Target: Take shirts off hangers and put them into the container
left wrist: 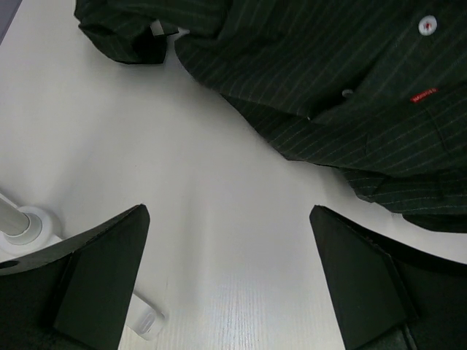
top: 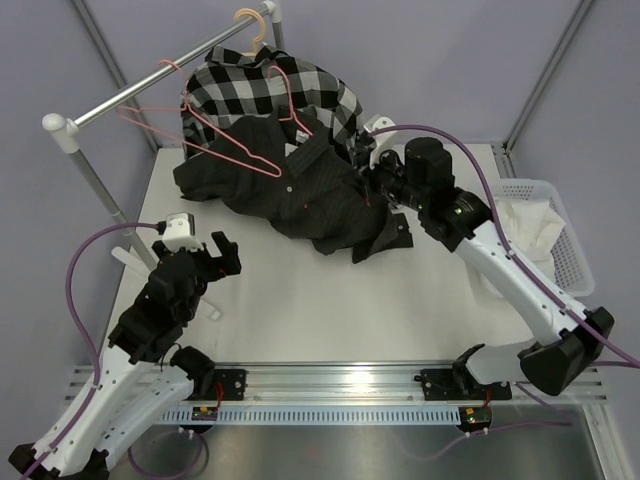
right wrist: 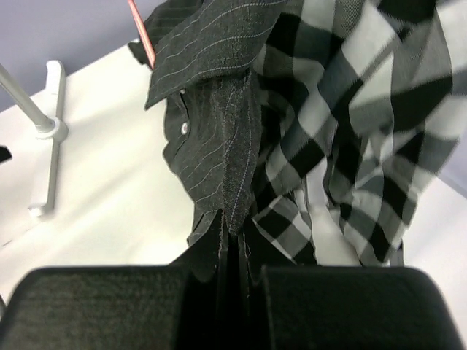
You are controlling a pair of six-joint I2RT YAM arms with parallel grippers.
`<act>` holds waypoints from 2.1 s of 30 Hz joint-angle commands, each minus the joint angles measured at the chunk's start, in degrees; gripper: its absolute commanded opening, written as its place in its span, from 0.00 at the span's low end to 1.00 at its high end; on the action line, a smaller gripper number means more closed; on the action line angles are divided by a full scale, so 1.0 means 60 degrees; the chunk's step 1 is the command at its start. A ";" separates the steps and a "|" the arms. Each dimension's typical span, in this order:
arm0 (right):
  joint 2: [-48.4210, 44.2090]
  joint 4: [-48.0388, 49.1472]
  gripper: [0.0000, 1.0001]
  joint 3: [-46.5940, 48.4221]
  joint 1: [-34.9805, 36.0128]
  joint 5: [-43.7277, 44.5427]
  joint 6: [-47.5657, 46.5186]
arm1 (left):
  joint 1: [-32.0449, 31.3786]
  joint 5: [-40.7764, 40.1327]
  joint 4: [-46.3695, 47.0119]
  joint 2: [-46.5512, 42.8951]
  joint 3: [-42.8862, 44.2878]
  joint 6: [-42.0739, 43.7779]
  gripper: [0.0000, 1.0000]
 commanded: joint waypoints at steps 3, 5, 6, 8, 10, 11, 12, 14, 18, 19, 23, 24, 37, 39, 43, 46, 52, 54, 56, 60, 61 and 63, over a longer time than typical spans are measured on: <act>-0.2190 -0.0355 0.00 -0.1119 0.0055 0.0990 0.0024 | 0.0032 0.0561 0.0592 -0.0071 0.0072 0.0202 0.99; -0.2690 -0.0518 0.00 -0.1792 0.0055 0.1268 0.0243 | 0.0032 0.1261 0.0856 -0.0071 0.0057 0.0349 0.99; -0.2954 -0.0635 0.00 -0.2012 0.0055 0.1356 0.0331 | 0.0032 0.1512 0.1031 0.0045 0.0159 0.0363 0.99; -0.3730 -0.0767 0.00 -0.2497 0.0055 0.1445 0.0741 | 0.0018 0.2286 0.1077 0.0323 0.0451 0.0349 0.99; -0.4359 -0.1264 0.00 -0.2484 0.0069 0.1154 0.1106 | 0.0032 0.2787 0.1062 0.0805 0.1037 0.0320 0.99; -0.4566 -0.1411 0.00 -0.2440 0.0055 0.1079 0.1195 | 0.0032 0.3166 0.1048 0.0968 0.1227 0.0291 0.99; -0.4945 -0.1630 0.00 -0.2367 0.0055 0.1006 0.1225 | 0.0018 0.3330 0.1047 0.1143 0.1649 0.0276 0.99; -0.5298 -0.1880 0.00 -0.2001 0.0055 0.0947 0.1226 | 0.0032 0.3754 0.1047 0.1627 0.2076 0.0276 0.99; -0.5899 -0.2713 0.00 -0.0672 0.0069 0.0976 0.1226 | 0.0018 0.4005 0.1047 0.2272 0.2912 0.0202 0.99; -0.5959 -0.2846 0.00 -0.0391 0.0055 0.1020 0.1226 | 0.0018 0.4005 0.1047 0.2346 0.3146 0.0144 0.99; -0.6164 -0.3170 0.00 0.0650 0.0055 0.0962 0.1226 | 0.0018 0.4122 0.1047 0.2668 0.3600 -0.0003 0.99; -0.6280 -0.3010 0.00 0.0768 0.0069 0.0903 0.1226 | 0.0018 0.4137 0.1047 0.2712 0.3689 -0.0017 0.99; -0.5667 -0.2922 0.00 -0.1554 0.0069 -0.0808 0.1503 | 0.0018 0.4664 0.1062 0.3312 0.4816 0.0334 0.99; -0.5579 -0.2557 0.00 -0.2550 0.0055 -0.1291 0.1707 | 0.0018 0.5059 0.1047 0.3503 0.5211 0.0320 0.99; -0.5505 -0.1210 0.00 -0.4092 0.0069 -0.2055 0.2337 | -0.0215 0.5645 0.1208 0.4190 0.5885 0.0202 0.99; -0.5198 -0.0359 0.00 -0.4738 0.0069 -0.2393 0.2660 | -0.0815 0.5457 0.1487 0.4922 0.6499 0.0363 0.99; -0.4787 0.0155 0.00 -0.4900 0.0069 -0.2408 0.2734 | -0.1900 0.4129 0.1472 0.6359 0.7235 0.0072 0.98; -0.4816 0.0199 0.00 -0.4900 0.0069 -0.2291 0.2705 | -0.2119 0.3656 0.1501 0.6579 0.7133 -0.0293 0.95; -0.4846 0.0214 0.00 -0.4900 0.0069 -0.2276 0.2705 | -0.2267 0.2909 0.1487 0.6696 0.7016 -0.0398 0.93; -0.4919 0.0272 0.00 -0.4900 0.0055 -0.2305 0.2749 | -0.2487 0.2248 0.1662 0.7018 0.6913 -0.0545 0.88; -0.4934 0.0287 0.00 -0.4915 0.0069 -0.2320 0.2734 | -0.2516 0.2117 0.1779 0.7077 0.6927 -0.0530 0.86; -0.4978 0.0316 0.00 -0.4915 0.0069 -0.2364 0.2778 | -0.2619 0.1926 0.1882 0.7194 0.7014 -0.0384 0.83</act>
